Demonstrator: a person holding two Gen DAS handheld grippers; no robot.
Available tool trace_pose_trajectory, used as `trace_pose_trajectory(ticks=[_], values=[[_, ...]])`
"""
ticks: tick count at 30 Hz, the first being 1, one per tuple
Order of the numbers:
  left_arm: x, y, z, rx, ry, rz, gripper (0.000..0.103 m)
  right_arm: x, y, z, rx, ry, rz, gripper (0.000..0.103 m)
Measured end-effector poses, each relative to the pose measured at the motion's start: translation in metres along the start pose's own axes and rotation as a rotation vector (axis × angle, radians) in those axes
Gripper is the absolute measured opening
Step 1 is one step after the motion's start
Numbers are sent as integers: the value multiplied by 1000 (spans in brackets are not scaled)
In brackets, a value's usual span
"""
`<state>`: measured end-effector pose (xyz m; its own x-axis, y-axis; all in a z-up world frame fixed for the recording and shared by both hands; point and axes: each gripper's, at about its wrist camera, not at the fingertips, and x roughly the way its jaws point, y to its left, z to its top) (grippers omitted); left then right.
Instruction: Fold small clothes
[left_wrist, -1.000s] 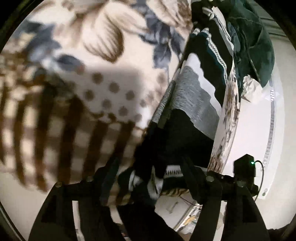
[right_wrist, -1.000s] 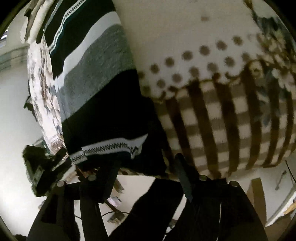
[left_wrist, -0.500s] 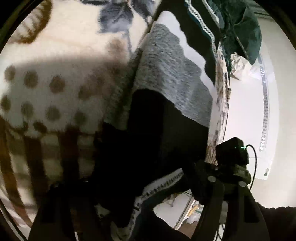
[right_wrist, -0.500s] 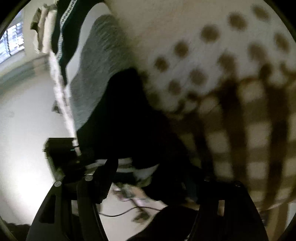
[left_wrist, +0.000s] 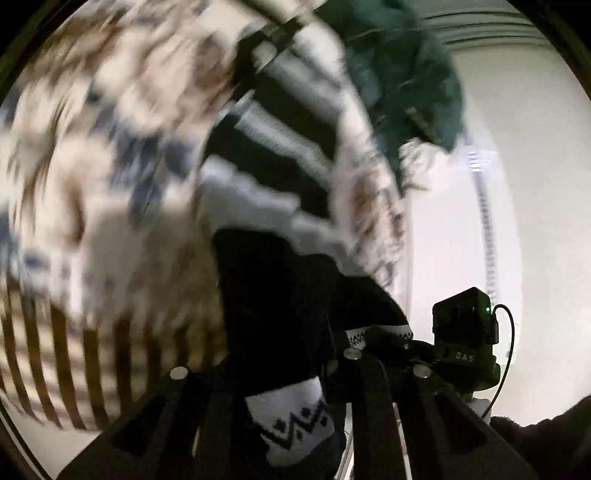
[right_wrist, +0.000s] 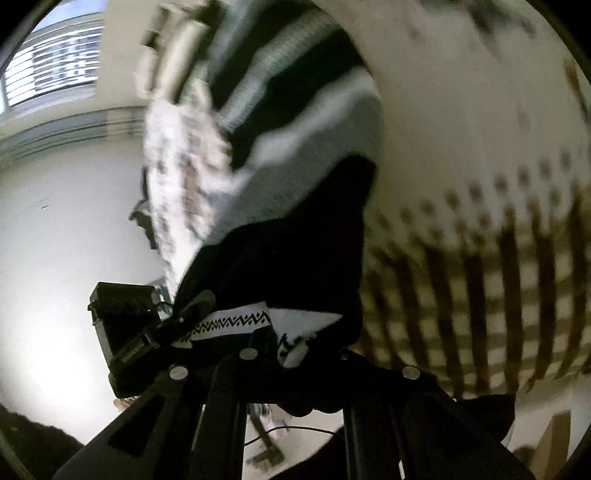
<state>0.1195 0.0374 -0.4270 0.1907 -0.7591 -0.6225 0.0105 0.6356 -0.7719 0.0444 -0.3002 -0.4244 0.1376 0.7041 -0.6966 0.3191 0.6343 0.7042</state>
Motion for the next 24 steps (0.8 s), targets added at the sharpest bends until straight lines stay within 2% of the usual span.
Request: trace_pose_trajectory(ticks=[5, 8, 12, 16, 17, 18, 19, 20, 21, 22, 24], values=[[-18, -51, 74, 90, -104, -80, 11, -45, 73, 37, -114, -150, 19, 9], [-12, -69, 129, 116, -150, -98, 11, -64, 106, 79, -168, -235, 26, 9], [20, -66, 219, 127, -185, -90, 11, -63, 138, 164, -213, -324, 1, 9], [60, -42, 294, 74, -157, -94, 14, -51, 149, 252, -224, -373, -35, 9], [72, -31, 314, 25, -140, -122, 18, -43, 150, 279, -218, -368, -44, 9], [82, -20, 331, -20, -130, -143, 33, -34, 148, 307, -192, -365, -51, 9], [88, -11, 346, -58, -135, -150, 58, -26, 144, 332, -164, -361, -42, 12], [92, -4, 356, -86, -145, -165, 67, -21, 140, 351, -144, -352, -31, 14], [92, 5, 365, -129, -168, -184, 69, -14, 137, 373, -120, -327, -29, 16], [90, 9, 369, -149, -186, -191, 69, -10, 134, 389, -98, -319, -29, 27], [79, 19, 374, -163, -248, -194, 70, -15, 127, 404, -74, -375, -5, 56]])
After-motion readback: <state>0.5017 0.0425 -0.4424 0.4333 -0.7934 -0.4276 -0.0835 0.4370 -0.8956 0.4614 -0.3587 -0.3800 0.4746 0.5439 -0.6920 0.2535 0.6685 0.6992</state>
